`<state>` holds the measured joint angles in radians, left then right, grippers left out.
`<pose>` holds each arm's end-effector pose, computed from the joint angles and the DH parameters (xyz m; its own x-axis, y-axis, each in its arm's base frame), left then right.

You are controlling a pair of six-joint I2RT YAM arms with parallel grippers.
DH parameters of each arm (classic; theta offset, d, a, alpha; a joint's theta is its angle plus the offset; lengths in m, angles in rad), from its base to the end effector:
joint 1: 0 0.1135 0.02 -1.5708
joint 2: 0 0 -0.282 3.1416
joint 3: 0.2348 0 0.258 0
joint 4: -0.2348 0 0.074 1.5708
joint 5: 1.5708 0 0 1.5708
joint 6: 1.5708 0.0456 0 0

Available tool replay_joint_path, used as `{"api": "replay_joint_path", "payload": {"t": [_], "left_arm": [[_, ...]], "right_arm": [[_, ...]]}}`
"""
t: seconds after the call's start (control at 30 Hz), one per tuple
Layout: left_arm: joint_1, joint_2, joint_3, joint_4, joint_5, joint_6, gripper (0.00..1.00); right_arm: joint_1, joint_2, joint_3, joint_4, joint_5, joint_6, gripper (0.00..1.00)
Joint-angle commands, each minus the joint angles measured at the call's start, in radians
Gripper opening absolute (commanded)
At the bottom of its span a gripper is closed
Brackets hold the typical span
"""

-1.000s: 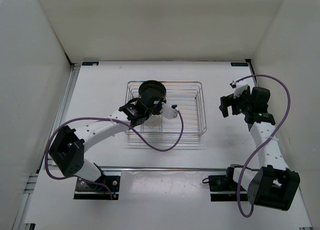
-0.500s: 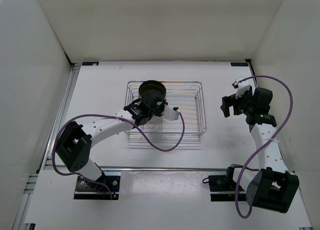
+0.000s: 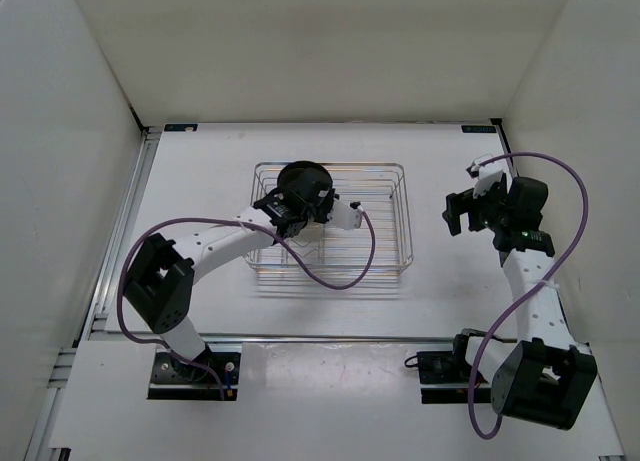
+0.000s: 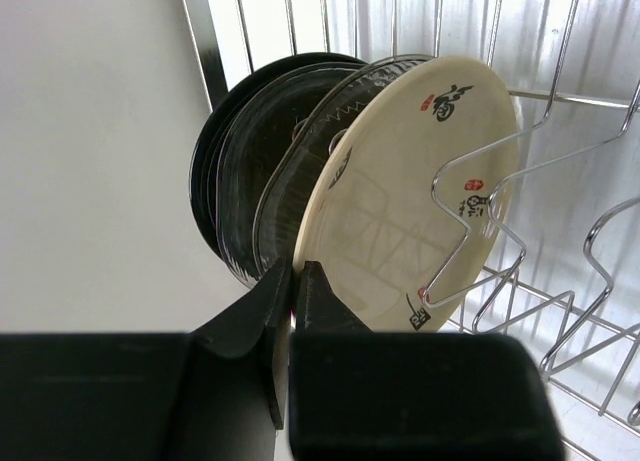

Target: Load the plates into the dish rack

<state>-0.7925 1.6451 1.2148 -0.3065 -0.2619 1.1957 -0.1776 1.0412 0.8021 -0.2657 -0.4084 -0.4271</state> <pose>0.2762 -0.2633 0.2653 0.3419 0.9333 -0.1095 0.6416 -0.1468 0.7529 0.2364 -0.0240 0.2997 -0.3587 -0.3218 -0.8762 -0.3610 0.9135 -0.1877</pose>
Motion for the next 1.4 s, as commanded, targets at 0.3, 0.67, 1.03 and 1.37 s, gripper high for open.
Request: {"api": "replay_joint_path", "payload": {"t": [0.3, 0.67, 1.03, 1.37], "left_arm": [[0.001, 0.001, 0.052, -0.029, 0.032, -0.041, 0.1], [0.001, 0.01, 0.052, -0.029, -0.02, -0.073, 0.32], [0.001, -0.039, 0.057, -0.029, -0.06, -0.094, 0.58], [-0.031, -0.175, 0.084, -0.029, -0.145, -0.104, 0.6]], "right_arm": [[-0.011, -0.027, -0.006, 0.026, -0.026, -0.006, 1.0], [-0.011, -0.027, -0.006, 0.026, -0.026, -0.006, 1.0], [-0.03, -0.027, -0.006, 0.026, -0.026, -0.006, 1.0], [-0.03, -0.027, -0.006, 0.026, -0.004, -0.006, 1.0]]}}
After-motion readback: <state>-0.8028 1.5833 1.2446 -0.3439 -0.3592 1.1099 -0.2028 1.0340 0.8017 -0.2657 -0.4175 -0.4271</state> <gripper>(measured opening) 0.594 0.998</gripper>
